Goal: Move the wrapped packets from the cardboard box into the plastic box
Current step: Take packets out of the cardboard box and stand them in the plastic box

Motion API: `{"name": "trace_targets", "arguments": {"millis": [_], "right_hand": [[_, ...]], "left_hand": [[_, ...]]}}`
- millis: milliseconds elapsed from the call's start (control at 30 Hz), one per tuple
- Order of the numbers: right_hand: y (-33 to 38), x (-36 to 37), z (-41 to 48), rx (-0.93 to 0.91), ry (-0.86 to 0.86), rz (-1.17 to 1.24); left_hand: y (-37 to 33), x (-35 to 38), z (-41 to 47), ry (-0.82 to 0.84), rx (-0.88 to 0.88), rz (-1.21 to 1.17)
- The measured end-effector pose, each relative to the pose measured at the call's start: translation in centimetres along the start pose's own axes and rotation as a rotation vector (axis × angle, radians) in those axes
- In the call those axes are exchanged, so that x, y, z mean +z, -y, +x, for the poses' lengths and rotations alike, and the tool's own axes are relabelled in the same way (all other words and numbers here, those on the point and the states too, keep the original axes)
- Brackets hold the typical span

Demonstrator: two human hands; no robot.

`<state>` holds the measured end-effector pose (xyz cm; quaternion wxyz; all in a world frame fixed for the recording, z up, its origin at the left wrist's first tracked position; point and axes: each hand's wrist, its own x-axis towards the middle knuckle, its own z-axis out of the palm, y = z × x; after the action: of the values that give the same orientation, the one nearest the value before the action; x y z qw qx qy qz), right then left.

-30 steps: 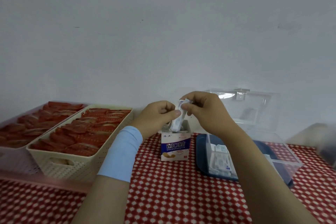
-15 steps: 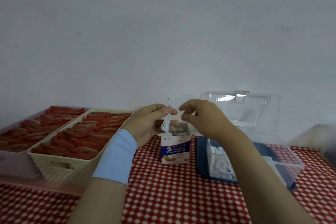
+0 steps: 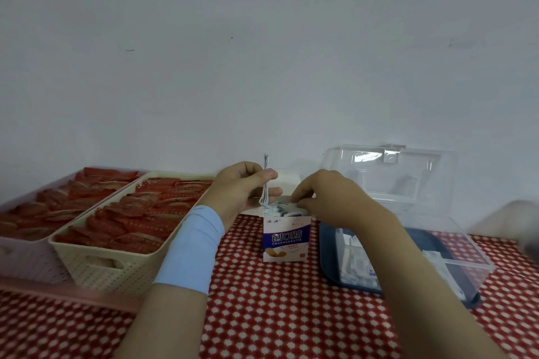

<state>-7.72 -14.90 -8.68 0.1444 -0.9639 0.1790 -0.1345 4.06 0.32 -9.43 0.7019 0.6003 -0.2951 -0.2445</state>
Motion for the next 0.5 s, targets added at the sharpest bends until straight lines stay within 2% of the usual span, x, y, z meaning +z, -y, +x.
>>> {"name": "trace_targets", "arguments": {"millis": [100, 200, 367, 500], "right_hand": [[-0.36, -0.43, -0.10, -0.007, -0.011, 0.113], [-0.30, -0.36, -0.24, -0.001, -0.034, 0.109], [-0.27, -0.37, -0.20, 0.032, -0.249, 0.117], [-0.19, -0.33, -0.31, 0.007, -0.205, 0.164]], "left_hand": [[-0.03, 0.10, 0.11, -0.026, 0.017, 0.019], [-0.07, 0.16, 0.30, -0.053, 0.034, 0.039], [-0.22, 0.63, -0.08, -0.065, 0.095, 0.193], [-0.56, 0.93, -0.25, -0.066, 0.141, 0.231]]}}
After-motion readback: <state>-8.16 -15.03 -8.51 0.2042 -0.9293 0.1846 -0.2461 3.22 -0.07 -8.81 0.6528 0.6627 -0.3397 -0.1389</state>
